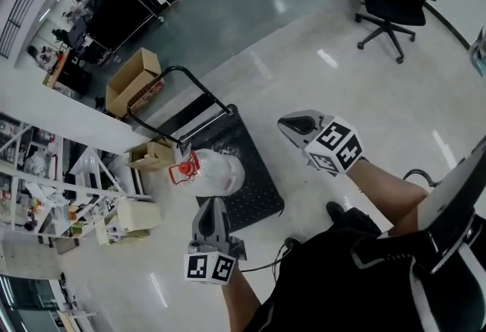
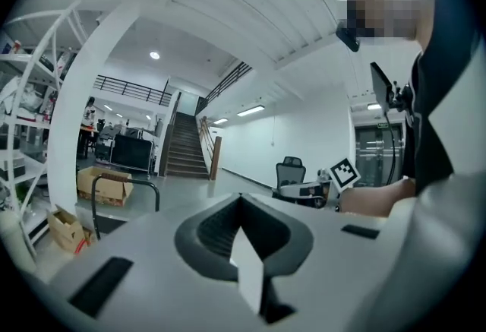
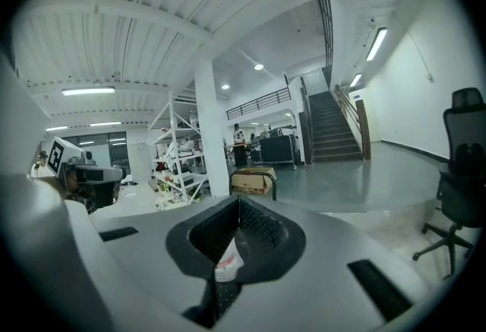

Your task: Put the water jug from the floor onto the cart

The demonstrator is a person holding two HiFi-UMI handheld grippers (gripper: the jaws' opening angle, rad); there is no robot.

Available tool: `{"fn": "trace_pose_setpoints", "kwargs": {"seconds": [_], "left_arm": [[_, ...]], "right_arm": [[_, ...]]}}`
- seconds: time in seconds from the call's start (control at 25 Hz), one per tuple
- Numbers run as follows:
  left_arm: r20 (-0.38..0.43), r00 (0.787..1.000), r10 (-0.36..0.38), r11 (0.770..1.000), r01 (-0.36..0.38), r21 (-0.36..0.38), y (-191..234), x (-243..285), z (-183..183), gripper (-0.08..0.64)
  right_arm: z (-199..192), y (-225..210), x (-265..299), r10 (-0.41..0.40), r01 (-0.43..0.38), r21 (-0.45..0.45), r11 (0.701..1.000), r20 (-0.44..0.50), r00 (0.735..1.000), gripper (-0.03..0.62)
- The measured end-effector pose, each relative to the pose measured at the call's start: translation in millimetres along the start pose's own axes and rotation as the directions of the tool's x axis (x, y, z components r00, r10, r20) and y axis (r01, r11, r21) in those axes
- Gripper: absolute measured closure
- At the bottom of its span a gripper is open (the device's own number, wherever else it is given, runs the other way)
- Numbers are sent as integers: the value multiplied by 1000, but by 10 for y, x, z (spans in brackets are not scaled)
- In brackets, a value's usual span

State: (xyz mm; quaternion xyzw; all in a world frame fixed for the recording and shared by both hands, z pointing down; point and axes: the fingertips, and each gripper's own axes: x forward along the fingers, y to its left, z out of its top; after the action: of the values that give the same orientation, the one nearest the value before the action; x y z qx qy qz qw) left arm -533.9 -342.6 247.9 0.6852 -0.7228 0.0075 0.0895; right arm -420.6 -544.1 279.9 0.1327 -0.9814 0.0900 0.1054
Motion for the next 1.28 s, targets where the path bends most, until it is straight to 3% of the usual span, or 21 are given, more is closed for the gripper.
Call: {"fn": "trace_pose_setpoints", "kwargs": {"seconds": [0.08, 0.28, 0.56, 0.76, 1.0, 1.28], "left_arm": [[-1, 1000, 1, 1000, -1, -13, -100, -77, -76, 568], [16, 995, -99, 995, 99, 9, -478, -491, -199, 568], [-9, 985, -175, 984, 175, 25, -511, -1826, -735, 568], [-22, 979, -203, 979, 203, 11, -468, -2623, -803, 568], [38, 980, -198, 980, 196, 34, -807, -3156, -690, 568], [31, 979, -202, 978, 200, 56, -1566, -3717, -879, 568]], "right_arm": [[-13, 126, -114, -1, 1, 2, 1000, 8, 1000, 589], [-205, 690, -453, -28, 28, 8, 1000, 7, 1000, 589], [-790, 1935, -1014, -101, 101, 66, 993, -5, 995, 589], [-996, 2760, -1511, -123, 126, 93, 988, -45, 991, 589], [-1151, 3087, -2322, -171, 175, 88, 981, -52, 984, 589], [-1469, 3583, -3113, -118, 120, 49, 992, -25, 993, 589]]}}
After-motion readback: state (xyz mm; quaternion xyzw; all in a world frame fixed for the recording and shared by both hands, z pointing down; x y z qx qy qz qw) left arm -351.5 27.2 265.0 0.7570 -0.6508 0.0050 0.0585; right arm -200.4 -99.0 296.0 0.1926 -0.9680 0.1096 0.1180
